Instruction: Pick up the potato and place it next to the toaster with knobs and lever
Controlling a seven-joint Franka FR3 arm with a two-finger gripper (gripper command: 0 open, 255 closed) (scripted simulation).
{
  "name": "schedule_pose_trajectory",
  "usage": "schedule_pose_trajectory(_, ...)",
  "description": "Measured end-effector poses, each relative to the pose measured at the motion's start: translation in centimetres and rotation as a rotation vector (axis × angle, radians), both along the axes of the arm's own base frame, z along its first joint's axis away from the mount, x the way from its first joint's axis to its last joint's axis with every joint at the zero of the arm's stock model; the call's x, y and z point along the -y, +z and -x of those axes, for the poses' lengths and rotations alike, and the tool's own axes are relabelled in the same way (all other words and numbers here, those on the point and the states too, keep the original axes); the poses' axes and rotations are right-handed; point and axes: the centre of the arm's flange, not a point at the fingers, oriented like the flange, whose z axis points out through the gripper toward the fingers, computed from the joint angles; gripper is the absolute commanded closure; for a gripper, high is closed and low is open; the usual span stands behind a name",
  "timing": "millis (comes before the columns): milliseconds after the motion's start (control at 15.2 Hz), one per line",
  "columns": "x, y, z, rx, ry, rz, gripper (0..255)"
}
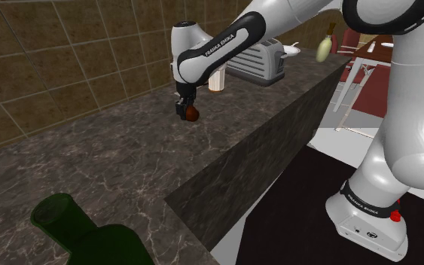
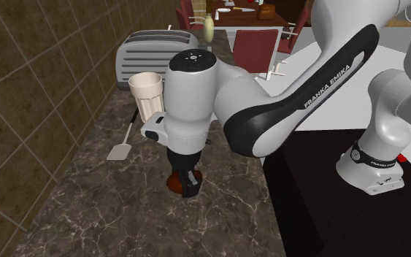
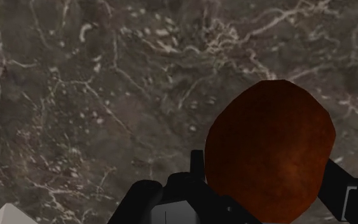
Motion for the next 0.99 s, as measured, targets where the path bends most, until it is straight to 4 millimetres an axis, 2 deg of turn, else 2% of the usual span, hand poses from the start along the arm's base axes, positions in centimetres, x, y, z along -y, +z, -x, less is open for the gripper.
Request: schedule_pose_trajectory(990, 0.0, 7.9, 0.3, 0.0, 0.0, 0.0, 255)
